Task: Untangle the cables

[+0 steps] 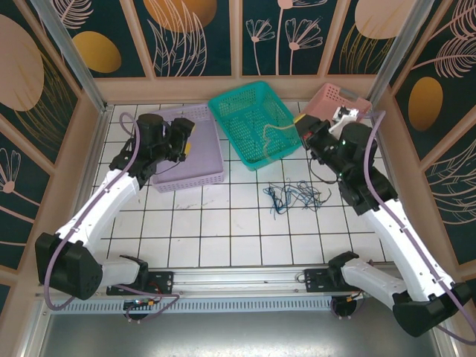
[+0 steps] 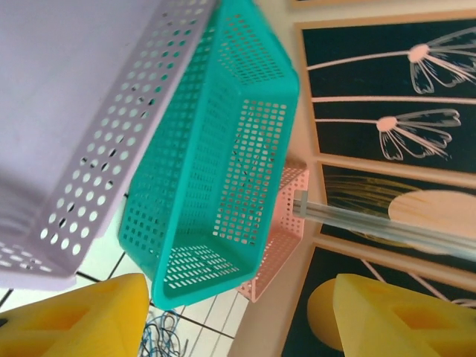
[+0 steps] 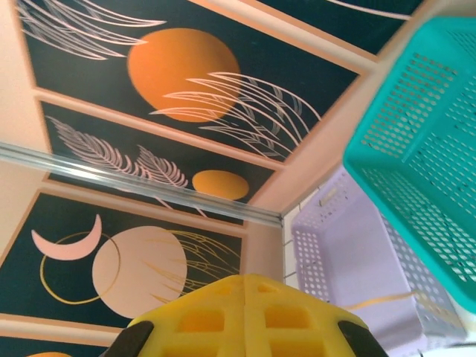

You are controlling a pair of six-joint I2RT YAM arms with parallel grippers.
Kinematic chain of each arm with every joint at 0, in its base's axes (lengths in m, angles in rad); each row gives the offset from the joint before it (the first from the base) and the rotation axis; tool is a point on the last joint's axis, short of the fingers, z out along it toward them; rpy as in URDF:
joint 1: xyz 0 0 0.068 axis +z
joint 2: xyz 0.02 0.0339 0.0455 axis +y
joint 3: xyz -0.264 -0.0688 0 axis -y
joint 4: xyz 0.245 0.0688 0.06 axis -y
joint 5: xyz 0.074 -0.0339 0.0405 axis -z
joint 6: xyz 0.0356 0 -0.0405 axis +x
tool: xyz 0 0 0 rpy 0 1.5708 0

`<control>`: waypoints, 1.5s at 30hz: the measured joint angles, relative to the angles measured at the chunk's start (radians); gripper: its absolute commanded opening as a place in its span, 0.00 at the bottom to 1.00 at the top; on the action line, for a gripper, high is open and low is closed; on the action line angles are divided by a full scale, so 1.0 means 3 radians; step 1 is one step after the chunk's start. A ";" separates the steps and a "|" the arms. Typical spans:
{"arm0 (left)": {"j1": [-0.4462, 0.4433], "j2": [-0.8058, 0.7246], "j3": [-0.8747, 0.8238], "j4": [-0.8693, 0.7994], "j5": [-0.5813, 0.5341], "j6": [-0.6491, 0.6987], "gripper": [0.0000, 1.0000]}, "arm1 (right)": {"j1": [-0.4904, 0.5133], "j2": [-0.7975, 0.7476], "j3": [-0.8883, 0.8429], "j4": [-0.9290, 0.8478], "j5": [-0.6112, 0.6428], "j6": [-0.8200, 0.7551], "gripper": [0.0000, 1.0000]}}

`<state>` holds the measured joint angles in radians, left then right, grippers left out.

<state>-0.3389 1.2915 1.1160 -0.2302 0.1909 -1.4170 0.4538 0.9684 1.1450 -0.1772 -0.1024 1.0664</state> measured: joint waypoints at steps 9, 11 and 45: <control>-0.0299 0.0086 0.0284 0.0003 0.0051 0.0821 0.61 | -0.0243 0.0336 0.0629 -0.0075 0.0013 -0.0362 0.00; -0.0435 0.0122 0.0337 0.0003 0.0067 0.1024 0.61 | -0.0374 0.0476 0.0765 -0.0075 0.0020 -0.0420 0.00; -0.1085 0.0102 0.0109 -0.0093 0.0071 0.1567 0.61 | -0.1966 0.2907 0.1237 -0.0357 -0.0586 -0.0821 0.48</control>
<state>-0.6643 1.3220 1.1488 -0.2581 0.2123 -0.9470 -0.1360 1.8404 1.5162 -0.2844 -0.2783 0.8200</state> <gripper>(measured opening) 0.605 0.487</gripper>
